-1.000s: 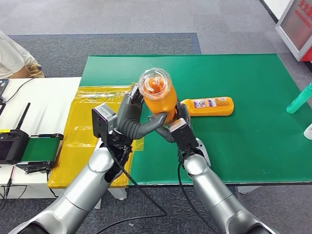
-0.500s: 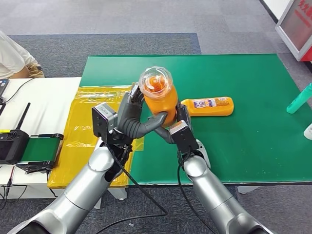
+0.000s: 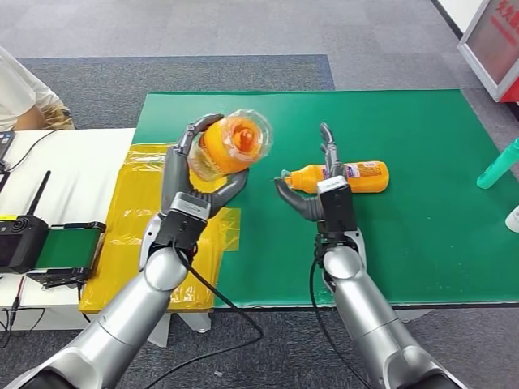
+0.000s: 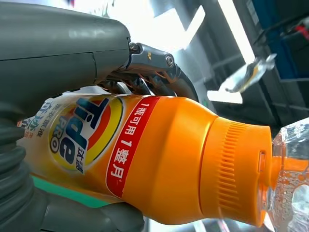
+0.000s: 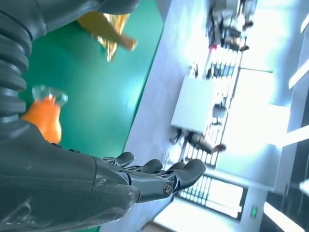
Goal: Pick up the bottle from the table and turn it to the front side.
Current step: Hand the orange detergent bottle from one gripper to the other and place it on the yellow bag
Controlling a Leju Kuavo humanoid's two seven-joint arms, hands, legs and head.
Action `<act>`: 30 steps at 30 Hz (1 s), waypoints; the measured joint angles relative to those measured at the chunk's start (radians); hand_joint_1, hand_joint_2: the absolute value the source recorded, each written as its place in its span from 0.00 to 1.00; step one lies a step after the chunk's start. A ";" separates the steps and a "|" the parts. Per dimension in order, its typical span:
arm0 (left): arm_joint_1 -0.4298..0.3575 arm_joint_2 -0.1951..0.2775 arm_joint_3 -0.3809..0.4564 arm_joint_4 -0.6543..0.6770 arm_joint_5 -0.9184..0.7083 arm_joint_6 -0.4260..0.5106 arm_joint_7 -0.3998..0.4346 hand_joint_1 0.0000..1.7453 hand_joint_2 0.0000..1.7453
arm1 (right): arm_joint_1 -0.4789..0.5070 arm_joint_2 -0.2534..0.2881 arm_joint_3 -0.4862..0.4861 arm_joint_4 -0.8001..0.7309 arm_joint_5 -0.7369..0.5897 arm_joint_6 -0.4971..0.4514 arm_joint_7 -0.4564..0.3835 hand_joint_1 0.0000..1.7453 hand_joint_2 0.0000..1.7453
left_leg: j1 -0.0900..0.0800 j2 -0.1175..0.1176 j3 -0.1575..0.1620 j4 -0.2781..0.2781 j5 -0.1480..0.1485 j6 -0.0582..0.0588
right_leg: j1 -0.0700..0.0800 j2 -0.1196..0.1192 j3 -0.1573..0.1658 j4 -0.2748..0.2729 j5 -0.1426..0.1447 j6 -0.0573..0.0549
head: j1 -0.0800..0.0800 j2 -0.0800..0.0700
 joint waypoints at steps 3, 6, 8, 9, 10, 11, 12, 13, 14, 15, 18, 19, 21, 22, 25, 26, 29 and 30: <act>-0.002 0.015 0.029 0.031 -0.183 0.085 0.067 1.00 1.00 | 0.015 -0.006 -0.049 -0.039 0.038 -0.015 0.002 0.00 1.00 | 0.000 0.000 0.000 0.000 0.000 0.000 | 0.000 0.000 0.000 0.000 0.000 0.000 | 0.000 0.000; -0.007 0.028 0.057 0.073 -0.331 0.119 0.137 1.00 1.00 | 0.030 -0.010 -0.082 -0.091 0.070 -0.020 0.020 0.00 1.00 | 0.000 0.000 0.000 0.000 0.000 0.000 | 0.000 0.000 -0.001 0.000 0.000 0.000 | 0.000 0.000; -0.017 0.036 0.067 0.107 -0.425 0.116 0.188 1.00 1.00 | 0.037 -0.010 -0.096 -0.120 0.085 -0.018 0.028 0.00 1.00 | 0.000 0.000 0.000 0.000 0.000 0.000 | 0.000 0.000 -0.001 0.000 0.000 0.000 | 0.000 0.000; -0.024 0.039 0.069 0.126 -0.470 0.106 0.217 1.00 1.00 | 0.040 -0.010 -0.101 -0.131 0.091 -0.016 0.031 0.00 1.00 | 0.000 0.000 0.000 0.000 0.000 0.000 | 0.000 0.000 -0.001 0.000 0.000 0.000 | 0.000 0.000; -0.034 0.041 0.070 0.149 -0.514 0.087 0.251 1.00 1.00 | 0.042 -0.010 -0.105 -0.141 0.099 -0.011 0.036 0.00 1.00 | 0.000 0.000 0.000 0.000 0.000 0.000 | 0.000 0.000 -0.001 0.000 0.000 0.000 | 0.000 0.000; -0.048 0.043 0.070 0.177 -0.553 0.058 0.285 1.00 1.00 | 0.044 -0.010 -0.108 -0.152 0.107 -0.005 0.042 0.00 1.00 | 0.000 0.000 0.000 0.000 0.000 0.000 | 0.000 0.000 -0.001 0.000 0.000 0.000 | 0.000 0.000; -0.061 0.045 0.071 0.207 -0.579 0.023 0.314 1.00 1.00 | 0.047 -0.010 -0.112 -0.163 0.115 0.001 0.048 0.00 1.00 | 0.000 0.000 0.000 0.000 0.000 0.000 | 0.000 0.000 -0.001 0.000 0.000 0.000 | 0.000 0.000; -0.076 0.046 0.072 0.238 -0.596 -0.015 0.339 1.00 1.00 | 0.050 -0.010 -0.115 -0.173 0.122 0.009 0.055 0.00 1.00 | 0.000 0.000 0.000 0.000 0.000 0.000 | 0.000 0.000 -0.001 0.000 0.000 0.000 | 0.000 0.000; -0.091 0.047 0.072 0.271 -0.604 -0.058 0.359 1.00 1.00 | 0.054 -0.010 -0.117 -0.184 0.127 0.019 0.064 0.00 1.00 | 0.000 0.000 0.000 0.000 0.001 0.000 | 0.000 0.000 -0.001 0.000 0.000 0.000 | 0.000 0.000; -0.107 0.047 0.073 0.304 -0.607 -0.101 0.373 1.00 1.00 | 0.058 -0.010 -0.120 -0.193 0.129 0.030 0.072 0.00 1.00 | 0.000 0.000 0.000 0.000 0.001 0.000 | 0.000 0.000 -0.001 0.000 0.000 0.000 | 0.000 0.000; -0.156 0.044 0.073 0.408 -0.594 -0.271 0.399 1.00 1.00 | 0.070 -0.010 -0.127 -0.219 0.133 0.070 0.089 0.00 1.00 | 0.000 0.000 0.000 0.000 0.001 0.000 | 0.000 0.000 -0.001 0.000 0.001 0.000 | 0.000 0.000; -0.171 0.042 0.073 0.442 -0.583 -0.332 0.401 1.00 1.00 | 0.073 -0.010 -0.130 -0.226 0.135 0.081 0.092 0.00 1.00 | 0.000 0.000 0.000 0.000 0.001 0.000 | 0.000 0.000 -0.001 0.000 0.001 0.000 | 0.000 0.000; -0.196 0.036 0.072 0.500 -0.563 -0.431 0.395 1.00 1.00 | 0.077 -0.010 -0.132 -0.235 0.140 0.098 0.095 0.00 1.00 | 0.000 0.000 0.000 0.000 0.001 0.000 | 0.000 0.000 -0.001 0.000 0.001 0.000 | 0.000 0.000; -0.207 0.032 0.071 0.527 -0.554 -0.462 0.390 1.00 1.00 | 0.078 -0.010 -0.134 -0.237 0.141 0.104 0.095 0.00 1.00 | 0.000 0.000 -0.001 0.000 0.001 0.000 | 0.000 0.000 -0.001 0.000 0.001 0.000 | 0.000 0.000; -0.245 0.020 0.068 0.604 -0.537 -0.526 0.374 1.00 1.00 | 0.078 -0.010 -0.135 -0.241 0.143 0.117 0.095 0.00 1.00 | 0.000 0.000 -0.001 0.000 0.001 0.000 | 0.000 0.000 -0.001 0.000 0.001 0.000 | 0.000 0.000; -0.254 0.017 0.067 0.622 -0.534 -0.541 0.371 1.00 1.00 | 0.078 -0.010 -0.136 -0.241 0.143 0.121 0.095 0.00 1.00 | 0.000 0.000 -0.001 0.000 0.001 0.000 | 0.000 0.000 -0.001 0.000 0.001 0.000 | 0.000 0.000; -0.269 0.006 0.064 0.658 -0.527 -0.574 0.367 1.00 1.00 | 0.075 -0.010 -0.136 -0.242 0.141 0.129 0.098 0.00 1.00 | 0.000 0.000 -0.001 0.000 0.001 0.000 | 0.000 0.000 -0.001 0.000 0.001 0.000 | 0.000 0.000; -0.272 0.004 0.063 0.667 -0.525 -0.583 0.366 1.00 1.00 | 0.074 -0.010 -0.135 -0.242 0.140 0.131 0.098 0.00 1.00 | 0.000 0.000 -0.001 0.000 0.001 0.000 | 0.000 0.000 -0.002 0.000 0.001 0.000 | 0.000 0.000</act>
